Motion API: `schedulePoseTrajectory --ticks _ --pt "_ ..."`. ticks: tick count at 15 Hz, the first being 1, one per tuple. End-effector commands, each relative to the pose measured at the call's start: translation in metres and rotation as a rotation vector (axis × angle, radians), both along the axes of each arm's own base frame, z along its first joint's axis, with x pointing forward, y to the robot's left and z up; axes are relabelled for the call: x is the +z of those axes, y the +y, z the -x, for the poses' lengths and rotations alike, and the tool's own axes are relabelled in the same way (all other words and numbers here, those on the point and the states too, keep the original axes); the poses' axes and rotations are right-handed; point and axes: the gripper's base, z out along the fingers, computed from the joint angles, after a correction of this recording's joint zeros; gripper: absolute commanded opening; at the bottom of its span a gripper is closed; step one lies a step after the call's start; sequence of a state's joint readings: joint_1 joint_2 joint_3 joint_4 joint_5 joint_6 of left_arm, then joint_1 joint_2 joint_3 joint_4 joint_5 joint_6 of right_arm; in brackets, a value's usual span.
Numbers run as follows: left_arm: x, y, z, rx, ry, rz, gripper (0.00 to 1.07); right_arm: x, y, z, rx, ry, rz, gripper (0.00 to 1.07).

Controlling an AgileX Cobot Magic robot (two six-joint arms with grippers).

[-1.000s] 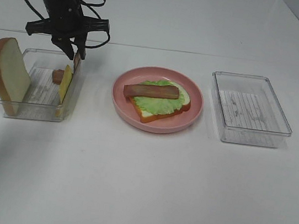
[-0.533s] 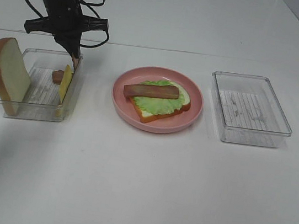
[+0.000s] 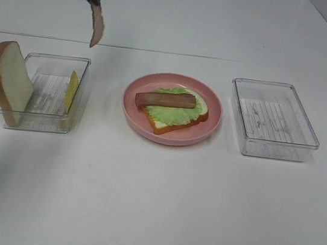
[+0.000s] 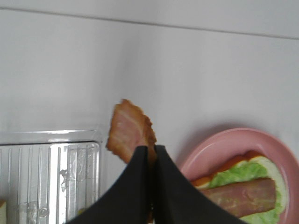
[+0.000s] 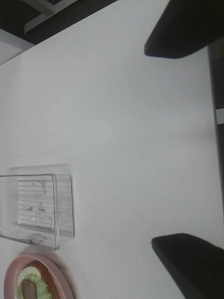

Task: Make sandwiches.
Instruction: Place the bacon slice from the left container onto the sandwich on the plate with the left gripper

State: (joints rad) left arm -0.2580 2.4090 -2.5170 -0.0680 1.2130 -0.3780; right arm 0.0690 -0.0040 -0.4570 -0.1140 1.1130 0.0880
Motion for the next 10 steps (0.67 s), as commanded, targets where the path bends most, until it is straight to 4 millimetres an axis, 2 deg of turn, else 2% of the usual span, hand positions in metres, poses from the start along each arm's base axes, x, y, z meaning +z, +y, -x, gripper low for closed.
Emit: schedulePoseTrajectory --ticks 1,3,4,6,8,10 --pt "0.036 -0.017 0.021 -0.048 -0.001 0.016 0.0 -0.001 0.0 0.003 0.002 -0.036 0.013 0.98" --pt "0.046 -0.031 0.028 -0.085 -0.025 0.048 0.0 -0.001 0.0 0.003 0.002 -0.036 0.013 0.98" --pt "0.049 -0.051 0.036 -0.146 -0.014 0.116 0.0 -0.001 0.0 0.003 0.002 -0.036 0.013 0.98" --pt "0.049 -0.071 0.043 -0.224 0.005 0.179 0.0 -0.001 0.0 0.003 0.002 -0.036 0.013 0.98" --pt "0.046 -0.1 0.056 -0.357 0.025 0.243 0.0 -0.001 0.0 0.003 0.002 -0.036 0.013 0.98" --pt "0.041 -0.113 0.061 -0.413 0.047 0.281 0.0 -0.001 0.0 0.003 0.002 -0.036 0.013 0.98"
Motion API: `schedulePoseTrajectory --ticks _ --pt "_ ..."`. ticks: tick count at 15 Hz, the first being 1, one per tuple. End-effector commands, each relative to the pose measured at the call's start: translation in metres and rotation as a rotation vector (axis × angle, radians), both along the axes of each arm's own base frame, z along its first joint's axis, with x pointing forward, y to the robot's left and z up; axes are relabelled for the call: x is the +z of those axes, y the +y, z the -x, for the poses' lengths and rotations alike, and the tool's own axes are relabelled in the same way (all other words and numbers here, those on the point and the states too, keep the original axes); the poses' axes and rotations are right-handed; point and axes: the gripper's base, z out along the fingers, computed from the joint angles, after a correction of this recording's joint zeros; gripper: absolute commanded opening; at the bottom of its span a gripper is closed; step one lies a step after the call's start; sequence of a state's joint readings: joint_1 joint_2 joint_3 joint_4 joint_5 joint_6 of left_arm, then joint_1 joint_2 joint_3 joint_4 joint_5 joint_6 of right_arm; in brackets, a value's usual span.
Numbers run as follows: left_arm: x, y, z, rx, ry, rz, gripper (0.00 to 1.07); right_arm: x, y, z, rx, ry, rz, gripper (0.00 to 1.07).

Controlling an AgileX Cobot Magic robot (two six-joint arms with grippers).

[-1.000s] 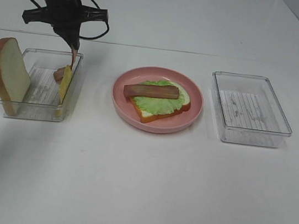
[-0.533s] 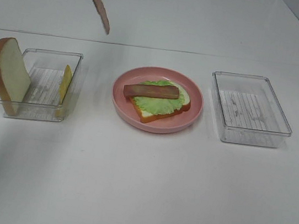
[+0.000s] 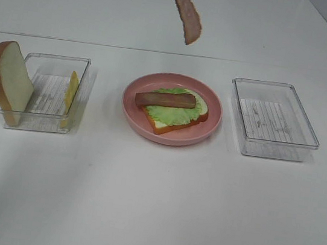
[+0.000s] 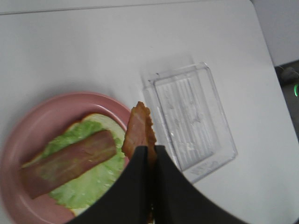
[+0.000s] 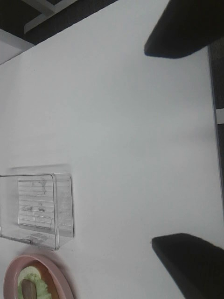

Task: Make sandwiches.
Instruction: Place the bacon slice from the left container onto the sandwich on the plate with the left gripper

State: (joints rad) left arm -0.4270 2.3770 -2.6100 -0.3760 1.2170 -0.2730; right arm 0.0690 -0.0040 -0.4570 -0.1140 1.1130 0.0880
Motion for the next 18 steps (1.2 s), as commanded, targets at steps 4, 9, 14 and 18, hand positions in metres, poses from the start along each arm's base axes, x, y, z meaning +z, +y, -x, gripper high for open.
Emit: schedulePoseTrajectory --ticks 4,9,14,18 --pt "-0.031 -0.032 0.013 -0.216 0.189 0.133 0.0 -0.001 0.0 0.003 0.002 -0.036 0.013 0.98" --pt "-0.096 -0.048 0.003 -0.221 0.332 0.138 0.0 -0.001 0.0 0.003 0.002 -0.036 0.013 0.98" --pt "-0.14 -0.05 -0.004 -0.21 0.411 0.117 0.0 -0.001 0.0 0.003 0.002 -0.036 0.013 0.98" --pt "-0.156 -0.04 -0.01 -0.17 0.369 -0.039 0.0 -0.001 0.0 0.003 0.002 -0.036 0.013 0.98"
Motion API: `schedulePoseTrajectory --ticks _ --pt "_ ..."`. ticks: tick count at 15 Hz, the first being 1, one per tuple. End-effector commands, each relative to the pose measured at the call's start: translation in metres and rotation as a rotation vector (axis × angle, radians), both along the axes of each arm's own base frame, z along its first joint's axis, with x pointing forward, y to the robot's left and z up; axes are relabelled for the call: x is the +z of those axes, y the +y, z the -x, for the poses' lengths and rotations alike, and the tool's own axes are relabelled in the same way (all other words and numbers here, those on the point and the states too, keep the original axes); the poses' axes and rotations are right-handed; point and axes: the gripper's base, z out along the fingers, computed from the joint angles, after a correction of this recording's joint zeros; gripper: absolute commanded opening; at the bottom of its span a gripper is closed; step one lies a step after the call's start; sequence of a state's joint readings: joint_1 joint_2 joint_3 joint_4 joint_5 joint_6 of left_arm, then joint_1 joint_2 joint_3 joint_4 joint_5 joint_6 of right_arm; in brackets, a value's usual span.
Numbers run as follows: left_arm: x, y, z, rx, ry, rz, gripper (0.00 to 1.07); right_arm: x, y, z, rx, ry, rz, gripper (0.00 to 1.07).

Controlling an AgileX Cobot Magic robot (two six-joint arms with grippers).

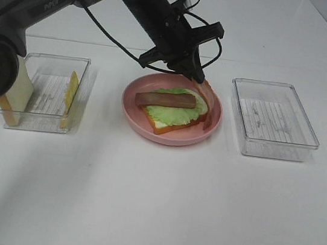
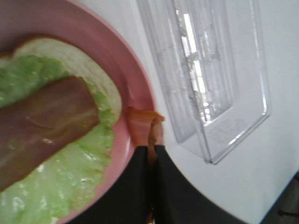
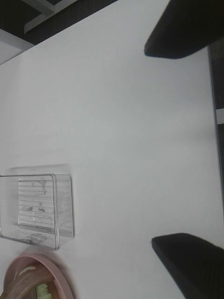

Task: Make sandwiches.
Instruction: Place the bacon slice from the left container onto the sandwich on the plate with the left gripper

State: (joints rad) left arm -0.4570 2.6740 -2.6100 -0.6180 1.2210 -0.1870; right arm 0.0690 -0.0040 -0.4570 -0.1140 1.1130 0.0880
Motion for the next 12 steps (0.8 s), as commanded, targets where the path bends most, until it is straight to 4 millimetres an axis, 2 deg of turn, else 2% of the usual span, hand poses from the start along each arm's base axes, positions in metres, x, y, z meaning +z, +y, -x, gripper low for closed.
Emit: schedulePoseTrajectory --ticks 1,8,12 --pt "-0.008 0.008 0.005 -0.045 0.026 -0.137 0.0 -0.001 0.0 0.003 0.002 -0.036 0.013 0.98" --pt "-0.015 0.025 -0.003 -0.008 -0.059 -0.346 0.0 -0.001 0.0 0.003 0.002 -0.036 0.013 0.98" --pt "-0.017 0.025 -0.004 -0.009 -0.067 -0.365 0.0 -0.001 0.0 0.003 0.002 -0.036 0.013 0.98"
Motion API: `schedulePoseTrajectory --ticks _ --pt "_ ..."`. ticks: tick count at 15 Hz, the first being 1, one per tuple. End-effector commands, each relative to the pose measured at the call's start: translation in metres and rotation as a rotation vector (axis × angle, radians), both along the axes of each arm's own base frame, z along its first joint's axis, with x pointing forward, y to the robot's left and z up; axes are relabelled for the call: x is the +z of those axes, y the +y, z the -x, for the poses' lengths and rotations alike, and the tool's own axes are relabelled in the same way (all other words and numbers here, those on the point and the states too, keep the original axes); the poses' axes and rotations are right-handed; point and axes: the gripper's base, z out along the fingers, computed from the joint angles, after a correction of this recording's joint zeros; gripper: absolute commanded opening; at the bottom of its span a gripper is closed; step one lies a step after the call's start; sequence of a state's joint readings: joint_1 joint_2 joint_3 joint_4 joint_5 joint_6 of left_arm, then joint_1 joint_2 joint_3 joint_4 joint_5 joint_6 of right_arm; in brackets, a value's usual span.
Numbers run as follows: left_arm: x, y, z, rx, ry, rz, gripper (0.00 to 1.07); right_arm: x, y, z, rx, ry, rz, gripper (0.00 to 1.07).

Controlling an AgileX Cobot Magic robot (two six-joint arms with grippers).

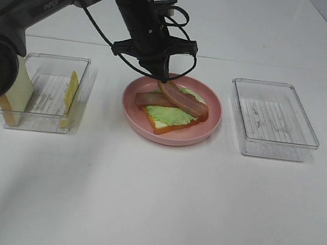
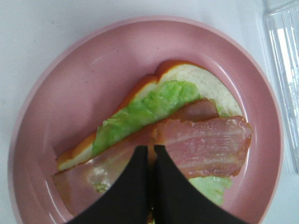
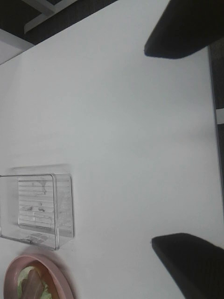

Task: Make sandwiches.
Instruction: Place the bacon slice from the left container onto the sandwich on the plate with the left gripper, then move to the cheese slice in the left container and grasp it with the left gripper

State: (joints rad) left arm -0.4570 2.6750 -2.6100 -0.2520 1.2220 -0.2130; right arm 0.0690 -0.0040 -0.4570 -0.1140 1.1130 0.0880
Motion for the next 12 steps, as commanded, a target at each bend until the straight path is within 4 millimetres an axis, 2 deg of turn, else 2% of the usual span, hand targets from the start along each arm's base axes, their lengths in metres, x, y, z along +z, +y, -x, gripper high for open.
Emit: schedulePoseTrajectory --ticks 1,2,3,4,5,8,11,12 --pt "-0.004 0.0 0.009 -0.023 0.087 -0.04 0.06 -0.001 0.0 0.003 0.002 -0.036 0.013 0.98" --pt "-0.004 0.0 0.009 -0.029 0.084 -0.041 0.23 -0.001 0.0 0.003 0.002 -0.036 0.013 0.98" --pt "-0.004 0.0 0.009 -0.034 0.082 -0.042 0.52 -0.001 0.0 0.003 0.002 -0.036 0.013 0.98" --pt "-0.003 0.0 0.009 -0.04 0.078 -0.044 0.7 -0.001 0.0 0.003 0.002 -0.036 0.013 0.98" --pt "0.003 0.0 0.009 -0.056 0.062 -0.042 1.01 -0.001 0.0 0.003 0.002 -0.036 0.013 0.98" --pt "0.019 0.002 0.01 -0.055 0.029 -0.037 1.01 -0.001 0.0 0.003 0.002 -0.036 0.013 0.98" --pt "0.06 0.006 0.015 -0.051 -0.05 -0.025 1.01 -0.001 0.0 0.003 0.002 -0.036 0.013 0.98" --pt "0.068 0.008 0.015 -0.049 -0.069 -0.031 1.01 -0.001 0.0 0.003 0.002 -0.036 0.013 0.98"
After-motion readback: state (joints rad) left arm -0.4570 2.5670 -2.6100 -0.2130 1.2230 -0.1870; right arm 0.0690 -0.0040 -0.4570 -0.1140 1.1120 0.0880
